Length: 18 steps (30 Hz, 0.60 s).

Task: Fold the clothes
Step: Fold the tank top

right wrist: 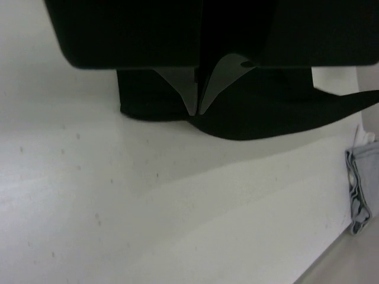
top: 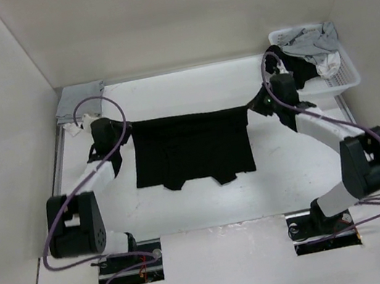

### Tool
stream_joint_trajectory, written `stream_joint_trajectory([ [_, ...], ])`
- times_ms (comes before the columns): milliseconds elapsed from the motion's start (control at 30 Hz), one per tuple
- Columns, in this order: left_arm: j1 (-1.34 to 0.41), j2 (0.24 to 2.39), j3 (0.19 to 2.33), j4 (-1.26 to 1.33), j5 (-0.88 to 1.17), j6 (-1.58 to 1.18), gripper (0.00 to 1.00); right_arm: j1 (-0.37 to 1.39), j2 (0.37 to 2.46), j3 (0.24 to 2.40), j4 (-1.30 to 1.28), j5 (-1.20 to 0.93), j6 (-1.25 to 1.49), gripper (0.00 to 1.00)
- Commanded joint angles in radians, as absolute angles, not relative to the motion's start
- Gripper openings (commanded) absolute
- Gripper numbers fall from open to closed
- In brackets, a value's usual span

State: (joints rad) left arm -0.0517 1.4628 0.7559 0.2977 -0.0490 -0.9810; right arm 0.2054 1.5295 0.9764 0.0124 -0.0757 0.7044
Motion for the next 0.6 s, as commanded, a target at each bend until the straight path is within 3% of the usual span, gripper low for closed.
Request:
stream_joint_trajectory([
  [0, -0.07, 1.31, 0.639, 0.38, -0.071, -0.986, 0.02, 0.229, 1.402, 0.838, 0.124, -0.069, 0.741, 0.0],
  [300, -0.053, 0.886, 0.378, 0.263, -0.049, -0.963, 0.02, 0.278, 1.109, 0.52, 0.13, -0.037, 0.764, 0.0],
  [567, -0.033, 0.588, 0.264, 0.026, -0.031, -0.953, 0.01, 0.321, 0.891, 0.371, -0.043, 0.0, 0.798, 0.0],
])
